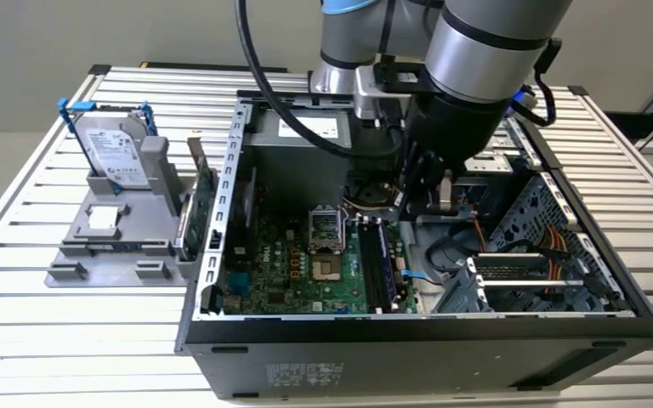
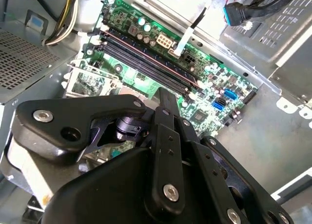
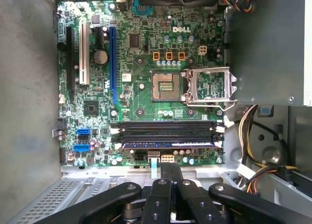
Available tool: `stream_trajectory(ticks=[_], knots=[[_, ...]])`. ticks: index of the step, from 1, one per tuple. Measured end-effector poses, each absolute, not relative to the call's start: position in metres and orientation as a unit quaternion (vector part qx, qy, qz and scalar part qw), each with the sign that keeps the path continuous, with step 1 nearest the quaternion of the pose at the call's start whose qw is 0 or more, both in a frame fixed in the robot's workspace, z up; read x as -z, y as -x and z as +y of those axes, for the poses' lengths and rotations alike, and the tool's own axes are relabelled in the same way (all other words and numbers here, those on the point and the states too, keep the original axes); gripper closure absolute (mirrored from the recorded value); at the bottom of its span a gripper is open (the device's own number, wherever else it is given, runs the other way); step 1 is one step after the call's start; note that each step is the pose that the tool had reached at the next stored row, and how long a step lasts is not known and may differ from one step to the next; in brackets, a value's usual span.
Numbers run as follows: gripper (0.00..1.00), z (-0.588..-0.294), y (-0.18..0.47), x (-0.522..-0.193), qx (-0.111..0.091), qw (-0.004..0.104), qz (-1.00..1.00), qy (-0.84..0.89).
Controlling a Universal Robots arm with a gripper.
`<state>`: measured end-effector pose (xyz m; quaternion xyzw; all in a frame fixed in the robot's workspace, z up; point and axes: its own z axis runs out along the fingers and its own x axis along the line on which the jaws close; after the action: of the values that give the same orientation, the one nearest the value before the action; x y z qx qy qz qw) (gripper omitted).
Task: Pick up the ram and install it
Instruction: 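Press down the ram until it locks into place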
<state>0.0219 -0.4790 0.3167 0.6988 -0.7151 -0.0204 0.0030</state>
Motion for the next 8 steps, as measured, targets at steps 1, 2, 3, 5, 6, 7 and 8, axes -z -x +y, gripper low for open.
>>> stream_trajectory(ticks=[1,2,3,5,6,7,8], knots=[[1.0,-0.479,-0.0218,-0.3176,0.02,0.003,-0.715,-0.699],[1.0,-0.479,-0.0218,-0.3186,0.02,0.003,-0.715,-0.699],[1.0,-0.479,-0.0218,-0.3196,0.02,0.003,-0.715,-0.699],[1.0,-0.479,-0.0218,-0.3213,0.02,0.003,-0.715,-0.699],[1.0,-0.479,-0.0218,-0.3223,0.02,0.003,-0.715,-0.699],[1.0,-0.479,-0.0218,-0.3231,0.02,0.003,-0.715,-0.699],[1.0,-0.479,-0.0218,-0.3241,0.02,0.003,-0.715,-0.699]])
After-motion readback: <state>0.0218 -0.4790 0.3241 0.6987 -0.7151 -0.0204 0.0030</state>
